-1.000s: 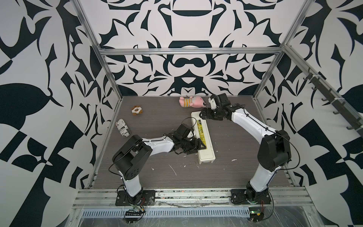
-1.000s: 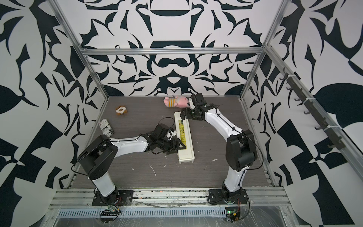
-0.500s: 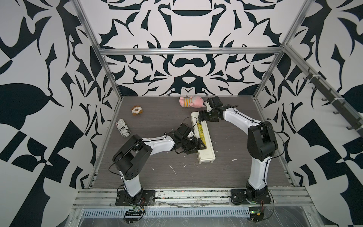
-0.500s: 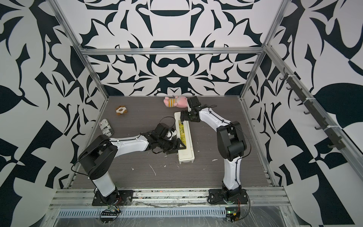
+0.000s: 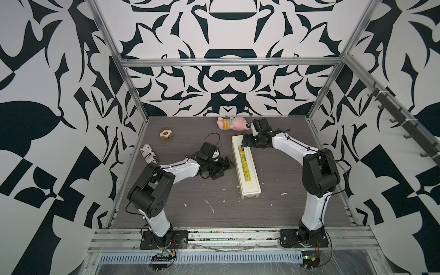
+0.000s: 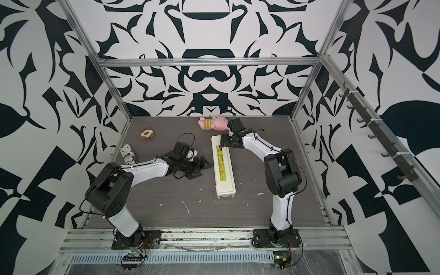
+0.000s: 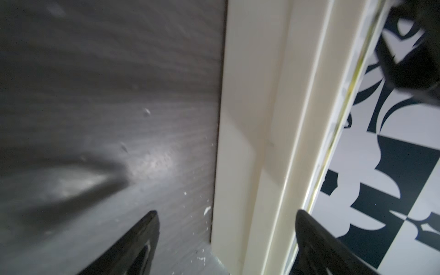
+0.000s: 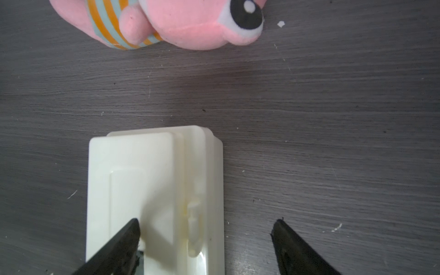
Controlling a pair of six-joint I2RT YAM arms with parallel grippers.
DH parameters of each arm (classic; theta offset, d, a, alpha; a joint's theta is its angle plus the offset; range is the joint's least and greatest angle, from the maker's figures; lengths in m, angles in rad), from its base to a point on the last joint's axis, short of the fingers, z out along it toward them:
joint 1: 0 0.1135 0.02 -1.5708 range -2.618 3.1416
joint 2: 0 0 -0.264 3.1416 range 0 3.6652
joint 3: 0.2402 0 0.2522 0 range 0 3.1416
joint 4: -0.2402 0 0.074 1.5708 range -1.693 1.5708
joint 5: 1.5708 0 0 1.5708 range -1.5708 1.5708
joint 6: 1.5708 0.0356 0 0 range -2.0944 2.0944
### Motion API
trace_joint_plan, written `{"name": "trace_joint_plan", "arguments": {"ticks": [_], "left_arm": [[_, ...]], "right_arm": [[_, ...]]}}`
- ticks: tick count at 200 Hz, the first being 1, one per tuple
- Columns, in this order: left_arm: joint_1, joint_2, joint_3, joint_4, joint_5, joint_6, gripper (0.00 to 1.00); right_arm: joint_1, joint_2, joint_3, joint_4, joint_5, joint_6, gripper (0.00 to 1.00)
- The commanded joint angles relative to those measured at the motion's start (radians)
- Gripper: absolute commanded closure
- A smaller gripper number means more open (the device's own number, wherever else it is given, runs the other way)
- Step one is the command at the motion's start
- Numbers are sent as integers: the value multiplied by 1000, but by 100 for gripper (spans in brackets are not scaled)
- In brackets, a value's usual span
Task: Put plastic wrap rolls into dispensers
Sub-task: Close the lid on the plastic wrap cutting box.
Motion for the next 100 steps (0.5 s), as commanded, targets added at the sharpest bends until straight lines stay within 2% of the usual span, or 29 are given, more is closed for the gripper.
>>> {"name": "trace_joint_plan", "arguments": {"ticks": [1,41,100], "left_arm": [[27,65,81,80,41,-4,7],[32,132,190,177,96,-32,4],[59,335,370,54,9,5,8]], "right_arm": [[-9,22,-29,-59,-10,-16,16],[-38,30,-40,-23,-100,-5,17],[-46,7,-52,-6,-131,-5,17]]}}
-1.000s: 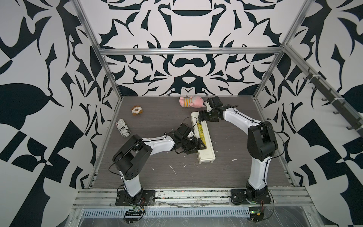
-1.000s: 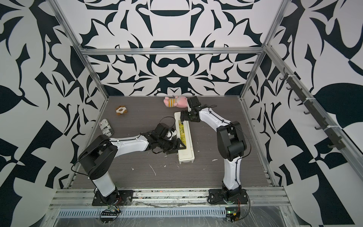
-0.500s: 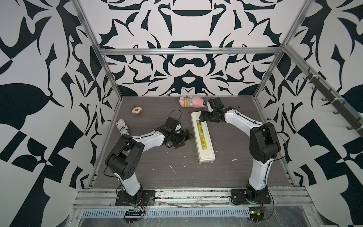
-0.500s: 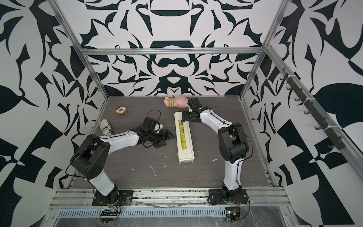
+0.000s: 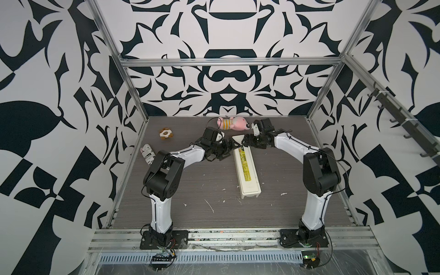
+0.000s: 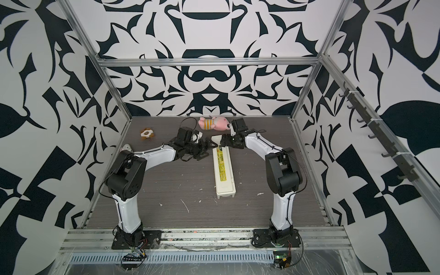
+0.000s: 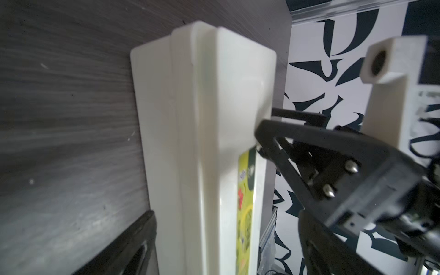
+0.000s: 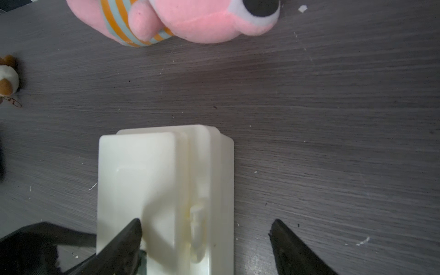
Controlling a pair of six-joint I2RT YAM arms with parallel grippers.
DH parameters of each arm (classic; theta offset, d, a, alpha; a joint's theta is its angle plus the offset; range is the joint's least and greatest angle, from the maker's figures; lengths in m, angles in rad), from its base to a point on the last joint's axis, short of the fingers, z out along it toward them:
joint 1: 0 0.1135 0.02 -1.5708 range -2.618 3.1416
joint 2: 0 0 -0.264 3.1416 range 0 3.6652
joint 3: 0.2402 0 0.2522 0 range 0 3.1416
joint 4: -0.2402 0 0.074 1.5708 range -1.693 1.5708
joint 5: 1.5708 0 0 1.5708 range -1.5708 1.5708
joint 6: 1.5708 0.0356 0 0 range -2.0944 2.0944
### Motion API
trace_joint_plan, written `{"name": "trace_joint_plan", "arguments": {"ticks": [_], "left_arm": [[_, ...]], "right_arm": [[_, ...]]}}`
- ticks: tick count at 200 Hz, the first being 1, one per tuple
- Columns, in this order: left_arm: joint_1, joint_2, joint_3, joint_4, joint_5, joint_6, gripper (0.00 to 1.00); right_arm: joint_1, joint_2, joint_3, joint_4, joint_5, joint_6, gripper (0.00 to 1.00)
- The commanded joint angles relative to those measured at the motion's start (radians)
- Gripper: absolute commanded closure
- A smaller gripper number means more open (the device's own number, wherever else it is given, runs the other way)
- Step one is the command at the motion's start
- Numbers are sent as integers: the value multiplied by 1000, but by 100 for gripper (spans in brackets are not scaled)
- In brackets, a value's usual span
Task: Put plastic wrap rolls into dispensers
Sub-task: Close the lid on the plastic wrap cutting box.
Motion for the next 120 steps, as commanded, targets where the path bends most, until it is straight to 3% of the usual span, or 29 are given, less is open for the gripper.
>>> {"name": "trace_joint_plan", "arguments": {"ticks": [1,41,74,79,120], "left_arm": [[21,78,46,-56,-42,16,8],[24,167,113,-94,-62,16,13],[19,182,78,-111,-85,20,14],[19,184,74,-113,-85,21,18],[13,195,65,-98,-78,11,19]], "right_arm": [[-7,-1,-29,-45,5,-8,17],[-25,-53,-55,-12,-14,4,15],[-70,-131,-125,71,-26,57,16],[-80,-138,-133,87,-41,71,17],[-100,-84,-111,102,-99,80,19]]}}
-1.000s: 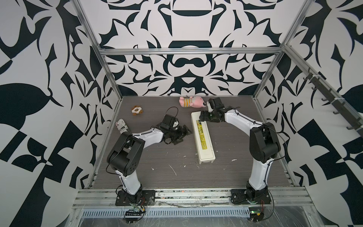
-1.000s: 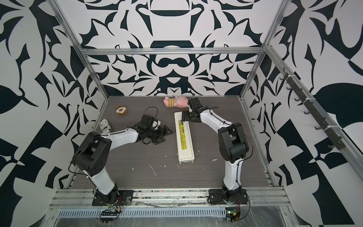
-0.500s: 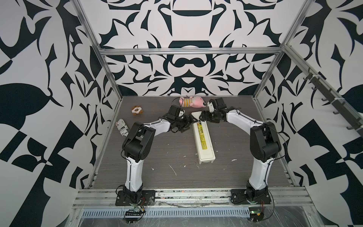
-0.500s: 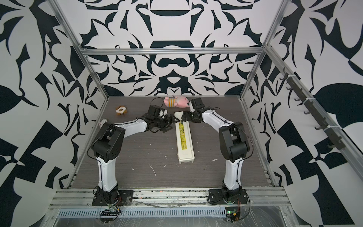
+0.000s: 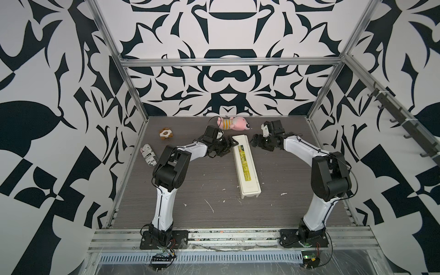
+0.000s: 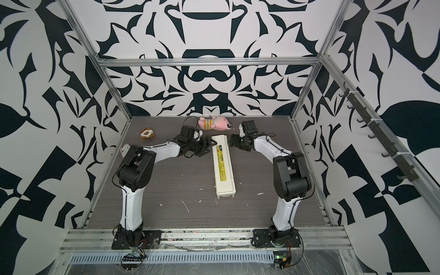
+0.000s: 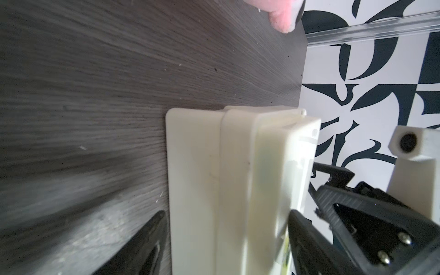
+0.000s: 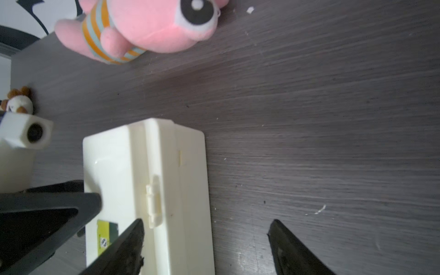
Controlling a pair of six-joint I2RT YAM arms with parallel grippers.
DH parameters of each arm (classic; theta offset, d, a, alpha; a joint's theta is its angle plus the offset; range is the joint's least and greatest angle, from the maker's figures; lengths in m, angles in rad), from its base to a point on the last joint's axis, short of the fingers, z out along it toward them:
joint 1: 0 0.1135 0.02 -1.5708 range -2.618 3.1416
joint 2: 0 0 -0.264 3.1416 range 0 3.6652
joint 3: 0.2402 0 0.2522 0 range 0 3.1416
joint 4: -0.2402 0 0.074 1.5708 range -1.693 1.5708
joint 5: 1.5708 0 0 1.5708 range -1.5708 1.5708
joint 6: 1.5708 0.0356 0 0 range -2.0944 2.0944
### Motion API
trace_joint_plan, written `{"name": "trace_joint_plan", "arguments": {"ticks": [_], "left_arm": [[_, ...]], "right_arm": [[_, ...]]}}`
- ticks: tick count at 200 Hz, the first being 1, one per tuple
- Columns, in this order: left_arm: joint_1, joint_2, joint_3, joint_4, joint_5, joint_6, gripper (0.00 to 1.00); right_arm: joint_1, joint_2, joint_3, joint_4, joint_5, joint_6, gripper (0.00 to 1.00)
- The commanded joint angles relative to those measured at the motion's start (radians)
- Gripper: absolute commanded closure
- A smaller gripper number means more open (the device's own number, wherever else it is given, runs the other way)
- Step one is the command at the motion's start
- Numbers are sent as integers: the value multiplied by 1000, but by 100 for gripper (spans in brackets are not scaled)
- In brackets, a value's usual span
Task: Put plastic wrap rolls into dispensers
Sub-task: Close the lid on the plastic wrap cutting box.
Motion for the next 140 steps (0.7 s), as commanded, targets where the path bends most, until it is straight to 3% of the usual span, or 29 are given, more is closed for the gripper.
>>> {"name": "trace_joint_plan", "arguments": {"ticks": [1,140], "left_arm": [[-8,63,-42,-114,-53,8,19],[-11,70,-51,-95,-37,-8,19]], "right_arm": [[1,13,18,38,-44,20,19],[2,105,111,46,-81,38,18]]}}
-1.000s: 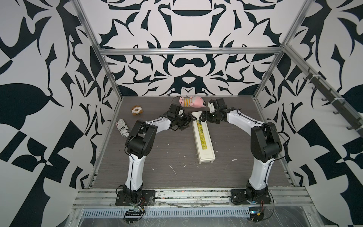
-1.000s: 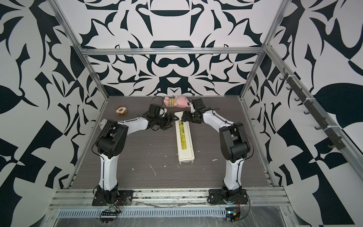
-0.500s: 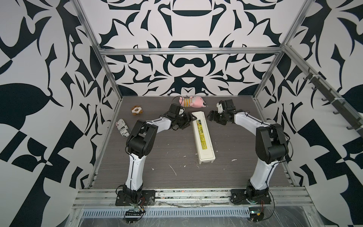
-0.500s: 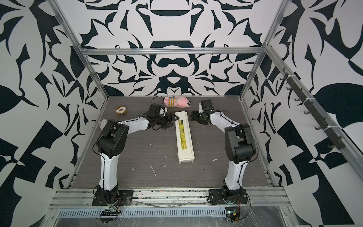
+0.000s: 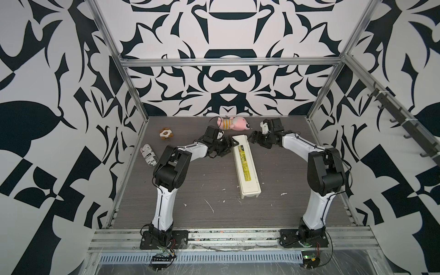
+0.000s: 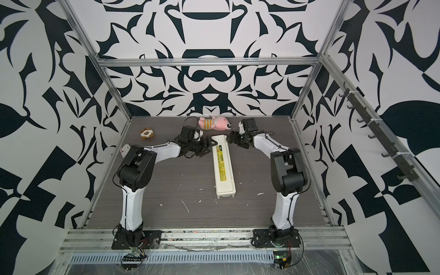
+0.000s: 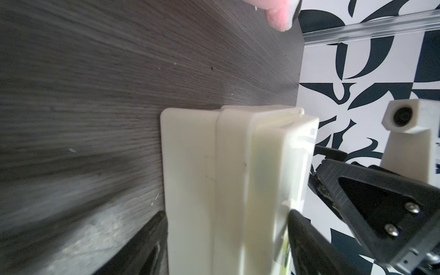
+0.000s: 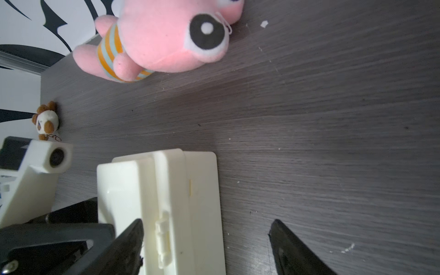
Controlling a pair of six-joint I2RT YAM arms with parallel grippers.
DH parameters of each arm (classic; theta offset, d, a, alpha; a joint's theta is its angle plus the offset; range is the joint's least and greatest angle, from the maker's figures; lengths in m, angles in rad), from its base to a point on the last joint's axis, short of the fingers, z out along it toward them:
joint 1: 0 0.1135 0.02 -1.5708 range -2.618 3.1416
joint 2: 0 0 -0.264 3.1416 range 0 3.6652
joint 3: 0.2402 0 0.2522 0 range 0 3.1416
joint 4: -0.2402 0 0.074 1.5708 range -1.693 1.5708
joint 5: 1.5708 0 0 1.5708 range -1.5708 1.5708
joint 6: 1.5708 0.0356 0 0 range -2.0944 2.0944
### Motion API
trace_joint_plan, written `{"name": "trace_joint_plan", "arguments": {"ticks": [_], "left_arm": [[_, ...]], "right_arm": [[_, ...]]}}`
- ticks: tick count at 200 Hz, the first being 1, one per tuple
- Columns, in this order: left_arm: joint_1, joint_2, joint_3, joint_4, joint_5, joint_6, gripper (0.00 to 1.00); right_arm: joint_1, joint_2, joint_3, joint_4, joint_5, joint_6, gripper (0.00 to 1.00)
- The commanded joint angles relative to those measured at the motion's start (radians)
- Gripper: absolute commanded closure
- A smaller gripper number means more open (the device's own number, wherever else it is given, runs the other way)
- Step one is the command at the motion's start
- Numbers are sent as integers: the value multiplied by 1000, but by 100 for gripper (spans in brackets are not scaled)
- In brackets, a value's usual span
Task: Put plastic wrap rolls into dispensers
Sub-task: Close the lid on the plastic wrap cutting box.
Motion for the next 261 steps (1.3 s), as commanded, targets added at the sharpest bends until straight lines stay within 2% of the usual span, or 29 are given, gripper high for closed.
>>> {"name": "trace_joint_plan", "arguments": {"ticks": [1,46,103,120,144,163,196,215,233,261], "left_arm": [[-6,65,-45,-119,-43,0,19],[-6,73,-41,-117,-43,-3,20],[-18,86,-10,-184,-78,16,21],[-29,100,23,-234,-100,31,25],[-45,119,69,-292,-125,39,36],[-51,120,68,-289,-129,33,39],[-51,123,48,-272,-124,16,45],[-51,123,43,-286,-131,24,43],[-52,125,38,-286,-130,29,42],[-52,126,25,-288,-128,34,42]], "right_arm": [[6,25,36,5,-7,8,18],[5,94,70,-9,5,5,19],[5,141,53,-138,159,-11,24],[11,146,23,-120,141,1,27],[18,139,-29,-83,93,31,34],[19,101,-96,-29,5,68,42],[36,21,-167,-34,-37,86,49],[36,-27,-216,-27,-38,96,49],[32,-77,-239,3,-26,98,41],[16,-169,-237,34,-43,113,36]]}}
